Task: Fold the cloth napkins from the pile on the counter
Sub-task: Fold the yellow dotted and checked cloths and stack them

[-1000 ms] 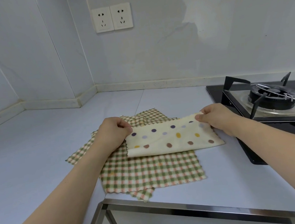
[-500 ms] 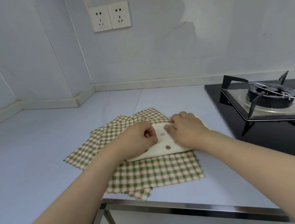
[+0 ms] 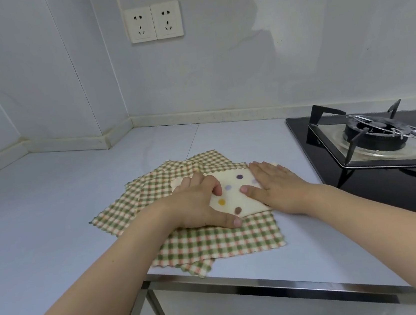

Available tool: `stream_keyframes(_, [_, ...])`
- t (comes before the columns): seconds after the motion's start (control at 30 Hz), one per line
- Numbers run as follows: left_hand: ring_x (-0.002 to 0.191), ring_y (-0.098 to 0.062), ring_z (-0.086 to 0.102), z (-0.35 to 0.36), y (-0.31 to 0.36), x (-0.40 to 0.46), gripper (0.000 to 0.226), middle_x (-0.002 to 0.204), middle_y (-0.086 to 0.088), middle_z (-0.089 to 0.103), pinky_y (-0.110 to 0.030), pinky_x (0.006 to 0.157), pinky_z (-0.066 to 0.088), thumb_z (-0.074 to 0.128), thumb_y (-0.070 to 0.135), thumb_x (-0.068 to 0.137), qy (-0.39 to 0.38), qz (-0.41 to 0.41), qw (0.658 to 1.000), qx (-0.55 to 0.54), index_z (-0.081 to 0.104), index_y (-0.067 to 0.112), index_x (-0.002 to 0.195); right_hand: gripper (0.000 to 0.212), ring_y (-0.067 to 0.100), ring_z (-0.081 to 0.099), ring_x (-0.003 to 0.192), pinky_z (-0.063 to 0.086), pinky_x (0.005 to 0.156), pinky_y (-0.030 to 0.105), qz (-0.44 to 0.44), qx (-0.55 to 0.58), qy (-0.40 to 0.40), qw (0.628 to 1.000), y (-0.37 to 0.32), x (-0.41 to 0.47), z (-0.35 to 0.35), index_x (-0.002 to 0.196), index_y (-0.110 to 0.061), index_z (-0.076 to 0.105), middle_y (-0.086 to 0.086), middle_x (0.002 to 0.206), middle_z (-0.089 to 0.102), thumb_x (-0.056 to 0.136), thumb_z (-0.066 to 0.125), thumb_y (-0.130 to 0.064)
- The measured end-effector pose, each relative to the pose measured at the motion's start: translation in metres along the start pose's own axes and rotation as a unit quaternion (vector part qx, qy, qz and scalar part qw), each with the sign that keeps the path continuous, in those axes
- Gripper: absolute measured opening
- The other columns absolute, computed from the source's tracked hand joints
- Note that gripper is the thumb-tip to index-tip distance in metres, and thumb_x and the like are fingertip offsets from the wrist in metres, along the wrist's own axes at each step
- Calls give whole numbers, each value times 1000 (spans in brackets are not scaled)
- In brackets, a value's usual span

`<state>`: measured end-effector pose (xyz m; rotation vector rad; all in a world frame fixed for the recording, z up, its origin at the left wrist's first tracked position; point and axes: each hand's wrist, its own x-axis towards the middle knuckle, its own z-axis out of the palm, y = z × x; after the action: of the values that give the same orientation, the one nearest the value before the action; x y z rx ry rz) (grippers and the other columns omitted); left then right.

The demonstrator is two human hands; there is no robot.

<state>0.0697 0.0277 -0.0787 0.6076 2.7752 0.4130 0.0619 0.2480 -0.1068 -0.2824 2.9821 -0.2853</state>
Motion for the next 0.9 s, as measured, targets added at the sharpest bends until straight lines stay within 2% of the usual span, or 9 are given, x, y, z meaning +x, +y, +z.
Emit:
stream_keyframes(0.13, [122,-14,23,13,1,-3,62,129,11,27,-33,104,21,33,81,81,39,2,999,28,34,38,126,106,12,-8,149,-4,121,38,7,-12,-7,1000,7,-5,0,155,-19,-6,-2,162,-7,75,16,-85])
stream_keyframes(0.23, [138,-19,12,22,-5,-7,56,148,7,19,-37,112,11,16,65,95,69,12,996,54,20,39,146,82,13,-10,149,-4,121,38,0,-22,7,1000,9,-5,3,155,-19,-5,-1,163,-8,92,11,-69])
stream_keyframes(0.4, [147,-17,-18,26,-5,-10,87,161,8,-13,-48,118,-11,19,84,82,27,-16,994,103,-7,40,152,67,18,-9,149,-6,120,42,27,-51,-4,998,1,-7,-2,155,-15,-2,3,163,-8,101,10,-52])
stream_keyframes(0.5, [146,-18,-24,26,-6,-7,96,161,7,-20,-52,117,-15,18,90,75,14,-22,994,104,-12,40,152,55,23,13,147,7,120,40,34,-118,131,984,-18,-15,2,152,-12,16,8,161,15,104,23,-36])
stream_keyframes(0.53, [146,-18,-25,26,-6,-7,97,161,6,-21,-52,116,-15,18,90,75,12,-26,994,105,-13,39,152,53,24,22,143,13,118,38,26,-96,165,981,-24,-18,6,150,-11,24,8,157,24,103,26,-34])
stream_keyframes(0.6, [146,-18,-26,26,-5,-6,97,160,6,-23,-51,117,-15,17,90,75,-1,-29,994,110,-14,38,151,61,24,25,142,16,117,38,40,-5,144,989,-37,-27,14,148,-9,27,9,155,29,101,24,-48])
stream_keyframes(0.7, [147,-15,-20,19,-7,0,91,161,10,-16,-48,119,-12,11,85,80,-8,-38,998,52,-8,36,154,85,20,-2,149,-2,121,41,72,6,47,996,-39,-29,19,155,-12,4,6,163,0,92,13,-69])
stream_keyframes(0.77, [149,-14,-8,15,-18,5,83,163,8,-2,-44,121,-5,7,76,86,25,-37,999,16,6,31,155,89,21,-7,149,-5,120,42,67,5,29,997,-37,-28,16,155,-13,-2,6,163,-6,90,14,-72])
stream_keyframes(0.9, [141,-23,25,7,-35,14,50,153,-1,33,-36,116,17,32,45,101,146,-70,987,-19,37,26,147,97,20,-12,148,-8,119,45,35,16,1,999,-32,-29,10,154,-13,-7,6,162,-11,86,18,-77])
